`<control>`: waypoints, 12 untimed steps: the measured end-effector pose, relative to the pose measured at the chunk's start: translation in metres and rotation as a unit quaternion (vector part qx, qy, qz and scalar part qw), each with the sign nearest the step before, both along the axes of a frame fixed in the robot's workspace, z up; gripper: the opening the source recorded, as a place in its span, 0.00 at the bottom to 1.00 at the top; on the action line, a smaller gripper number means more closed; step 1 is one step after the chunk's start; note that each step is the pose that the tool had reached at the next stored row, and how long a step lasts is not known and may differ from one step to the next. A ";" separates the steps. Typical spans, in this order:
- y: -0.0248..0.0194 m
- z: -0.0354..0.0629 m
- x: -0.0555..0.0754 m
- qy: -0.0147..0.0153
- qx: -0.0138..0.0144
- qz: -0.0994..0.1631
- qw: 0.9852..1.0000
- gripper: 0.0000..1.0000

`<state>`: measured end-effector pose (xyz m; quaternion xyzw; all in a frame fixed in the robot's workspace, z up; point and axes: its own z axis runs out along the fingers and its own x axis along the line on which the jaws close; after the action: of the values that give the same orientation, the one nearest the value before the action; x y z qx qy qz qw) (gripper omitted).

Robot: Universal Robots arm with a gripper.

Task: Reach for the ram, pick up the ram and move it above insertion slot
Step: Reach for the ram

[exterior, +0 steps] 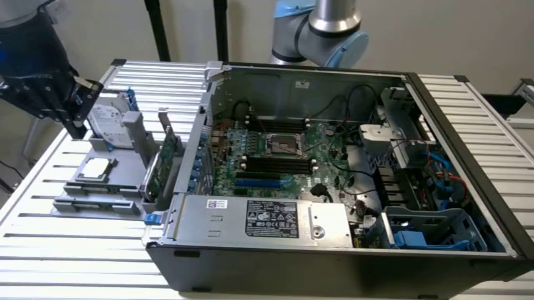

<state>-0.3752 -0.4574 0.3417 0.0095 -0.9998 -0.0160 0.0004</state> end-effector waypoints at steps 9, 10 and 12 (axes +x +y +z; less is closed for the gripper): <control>-0.0091 -0.0031 -0.005 0.000 -0.002 0.000 1.000 0.11; -0.0106 -0.0033 -0.005 0.000 -0.002 0.000 1.000 0.11; -0.0131 -0.0034 -0.005 0.000 -0.002 0.000 1.000 0.11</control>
<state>-0.3805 -0.4705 0.3383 0.0100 -0.9998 -0.0142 0.0006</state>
